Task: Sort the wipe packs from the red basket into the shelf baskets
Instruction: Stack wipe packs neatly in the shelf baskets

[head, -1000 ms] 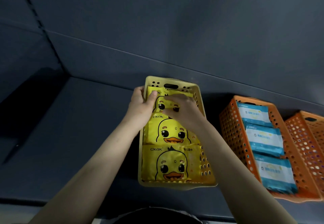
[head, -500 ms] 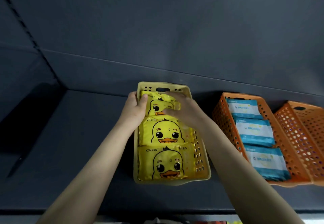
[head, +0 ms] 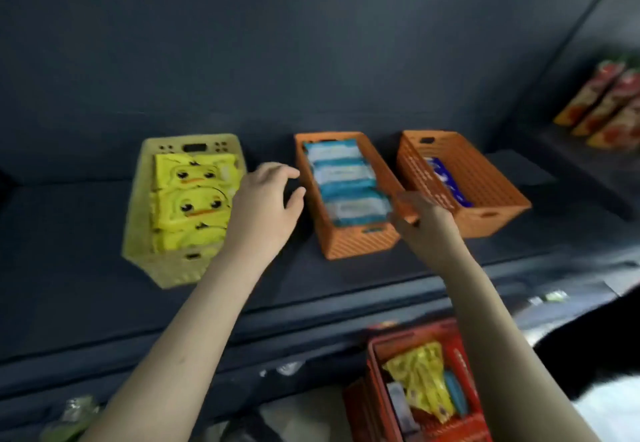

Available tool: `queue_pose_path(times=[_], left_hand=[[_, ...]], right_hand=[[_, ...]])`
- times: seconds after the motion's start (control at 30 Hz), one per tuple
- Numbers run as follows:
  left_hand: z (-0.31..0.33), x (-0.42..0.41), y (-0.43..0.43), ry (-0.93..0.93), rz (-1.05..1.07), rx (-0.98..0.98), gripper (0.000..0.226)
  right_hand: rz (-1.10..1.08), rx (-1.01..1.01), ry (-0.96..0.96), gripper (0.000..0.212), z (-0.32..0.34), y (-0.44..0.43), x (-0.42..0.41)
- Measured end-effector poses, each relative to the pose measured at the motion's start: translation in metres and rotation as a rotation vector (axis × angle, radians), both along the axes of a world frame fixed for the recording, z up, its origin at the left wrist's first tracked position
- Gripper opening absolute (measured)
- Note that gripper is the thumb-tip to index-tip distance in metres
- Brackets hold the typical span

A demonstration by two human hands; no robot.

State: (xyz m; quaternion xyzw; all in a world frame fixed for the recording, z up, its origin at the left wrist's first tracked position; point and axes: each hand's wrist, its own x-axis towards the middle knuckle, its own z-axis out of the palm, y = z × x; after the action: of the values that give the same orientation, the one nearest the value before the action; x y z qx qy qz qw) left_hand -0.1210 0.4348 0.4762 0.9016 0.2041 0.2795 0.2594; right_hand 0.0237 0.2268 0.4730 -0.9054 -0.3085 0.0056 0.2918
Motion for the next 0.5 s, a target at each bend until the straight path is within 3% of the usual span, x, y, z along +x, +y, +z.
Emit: queue_pose_path(times=[0.13, 0.23, 0.5], left_hand=[[-0.043, -0.010, -0.136, 0.069, -0.201, 0.124, 0.035], [-0.083, -0.024, -0.223, 0.188, -0.320, 0.082, 0.037], [-0.168, -0.053, -0.334, 0.514, -0.424, 0.079, 0.040]], right_hand=[[-0.120, -0.014, 0.068, 0.041, -0.040, -0.148, -0.035], [-0.216, -0.052, 0.147, 0.045, -0.070, -0.239, -0.067], [-0.273, -0.155, 0.359, 0.044, -0.145, -0.365, -0.126]])
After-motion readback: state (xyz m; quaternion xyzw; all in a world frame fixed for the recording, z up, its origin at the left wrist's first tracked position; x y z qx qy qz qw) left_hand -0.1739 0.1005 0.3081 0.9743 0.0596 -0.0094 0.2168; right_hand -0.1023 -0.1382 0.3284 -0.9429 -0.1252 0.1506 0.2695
